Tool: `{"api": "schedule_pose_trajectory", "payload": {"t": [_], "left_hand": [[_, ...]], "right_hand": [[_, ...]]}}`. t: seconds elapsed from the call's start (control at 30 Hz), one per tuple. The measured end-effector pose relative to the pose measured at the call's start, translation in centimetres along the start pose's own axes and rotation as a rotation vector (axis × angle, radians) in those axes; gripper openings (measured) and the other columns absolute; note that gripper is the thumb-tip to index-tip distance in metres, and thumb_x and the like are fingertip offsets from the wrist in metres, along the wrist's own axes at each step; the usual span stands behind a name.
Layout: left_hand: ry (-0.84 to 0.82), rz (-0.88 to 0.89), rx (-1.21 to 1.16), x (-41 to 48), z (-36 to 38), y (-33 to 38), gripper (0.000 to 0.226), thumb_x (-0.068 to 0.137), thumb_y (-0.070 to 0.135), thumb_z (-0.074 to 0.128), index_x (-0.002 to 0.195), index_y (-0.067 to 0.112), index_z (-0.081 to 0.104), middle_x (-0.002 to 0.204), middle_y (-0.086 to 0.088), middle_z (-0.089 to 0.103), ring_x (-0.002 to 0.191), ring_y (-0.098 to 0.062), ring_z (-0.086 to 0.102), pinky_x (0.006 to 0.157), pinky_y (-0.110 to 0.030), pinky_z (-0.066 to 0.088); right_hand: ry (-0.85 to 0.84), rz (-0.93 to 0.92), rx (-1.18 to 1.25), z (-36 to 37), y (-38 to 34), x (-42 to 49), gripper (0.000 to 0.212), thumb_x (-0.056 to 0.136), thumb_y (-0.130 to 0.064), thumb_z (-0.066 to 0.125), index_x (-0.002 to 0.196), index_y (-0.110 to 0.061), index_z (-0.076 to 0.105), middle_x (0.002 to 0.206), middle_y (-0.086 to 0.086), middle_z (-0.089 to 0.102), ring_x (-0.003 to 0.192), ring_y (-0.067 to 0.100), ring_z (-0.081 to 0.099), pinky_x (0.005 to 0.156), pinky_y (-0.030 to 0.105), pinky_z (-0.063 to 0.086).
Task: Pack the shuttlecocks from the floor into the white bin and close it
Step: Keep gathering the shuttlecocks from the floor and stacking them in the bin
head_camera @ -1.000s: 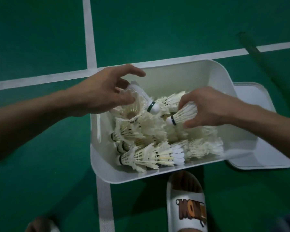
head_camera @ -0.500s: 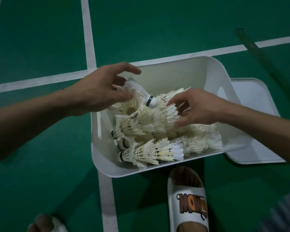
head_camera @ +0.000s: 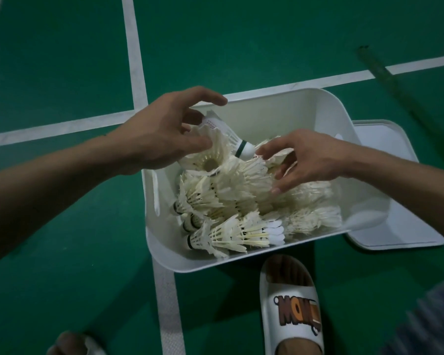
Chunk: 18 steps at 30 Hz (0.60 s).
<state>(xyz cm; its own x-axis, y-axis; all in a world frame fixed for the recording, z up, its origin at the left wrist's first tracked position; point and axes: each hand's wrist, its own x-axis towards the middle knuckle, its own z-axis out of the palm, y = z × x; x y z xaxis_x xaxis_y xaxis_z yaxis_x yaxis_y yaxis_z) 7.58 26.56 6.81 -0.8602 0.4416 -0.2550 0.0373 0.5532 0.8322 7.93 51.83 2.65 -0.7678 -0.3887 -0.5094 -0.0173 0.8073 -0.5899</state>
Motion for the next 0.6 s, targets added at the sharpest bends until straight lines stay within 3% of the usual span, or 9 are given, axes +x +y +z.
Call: {"api": "schedule_pose_trajectory", "payload": {"t": [0.17, 0.3, 0.47, 0.6], "left_hand": [[0.014, 0.068, 0.064, 1.3, 0.6, 1.0, 0.060, 0.084, 0.010, 0.068, 0.127, 0.046, 0.046, 0.109, 0.013, 0.054, 0.093, 0.003, 0.059, 0.066, -0.008, 0.049], [-0.028, 0.120, 0.155, 2.1, 1.6, 1.7, 0.060, 0.086, 0.010, 0.065, 0.131, 0.043, 0.043, 0.109, 0.012, 0.053, 0.099, -0.002, 0.058, 0.069, -0.009, 0.044], [-0.046, 0.146, 0.162, 3.0, 2.3, 2.0, 0.063, 0.085, 0.008, 0.066, 0.134, 0.039, 0.041, 0.100, 0.016, 0.055, 0.090, 0.004, 0.059, 0.063, -0.008, 0.047], [-0.034, 0.150, 0.078, 3.3, 1.9, 1.5, 0.066, 0.083, 0.004, 0.066, 0.132, 0.040, 0.040, 0.116, 0.013, 0.055, 0.092, 0.002, 0.060, 0.067, -0.011, 0.053]], "right_hand": [[0.177, -0.063, 0.277, -2.0, -0.3, -1.0, 0.081, 0.046, -0.042, 0.081, 0.122, -0.029, 0.057, 0.114, -0.007, 0.064, 0.096, 0.006, 0.067, 0.086, 0.032, 0.057], [0.172, -0.150, 0.416, -1.6, -1.5, -0.7, 0.085, 0.053, -0.026, 0.085, 0.130, -0.029, 0.050, 0.108, 0.000, 0.068, 0.095, 0.009, 0.069, 0.081, 0.025, 0.057], [0.273, -0.153, 0.389, -0.5, -2.0, 0.3, 0.072, 0.068, -0.011, 0.082, 0.130, -0.025, 0.048, 0.092, 0.003, 0.072, 0.084, 0.012, 0.070, 0.078, 0.031, 0.058], [0.306, -0.118, 0.434, -1.0, -1.4, 0.1, 0.081, 0.068, -0.007, 0.081, 0.135, -0.031, 0.041, 0.089, 0.003, 0.066, 0.073, 0.012, 0.069, 0.070, 0.028, 0.058]]}}
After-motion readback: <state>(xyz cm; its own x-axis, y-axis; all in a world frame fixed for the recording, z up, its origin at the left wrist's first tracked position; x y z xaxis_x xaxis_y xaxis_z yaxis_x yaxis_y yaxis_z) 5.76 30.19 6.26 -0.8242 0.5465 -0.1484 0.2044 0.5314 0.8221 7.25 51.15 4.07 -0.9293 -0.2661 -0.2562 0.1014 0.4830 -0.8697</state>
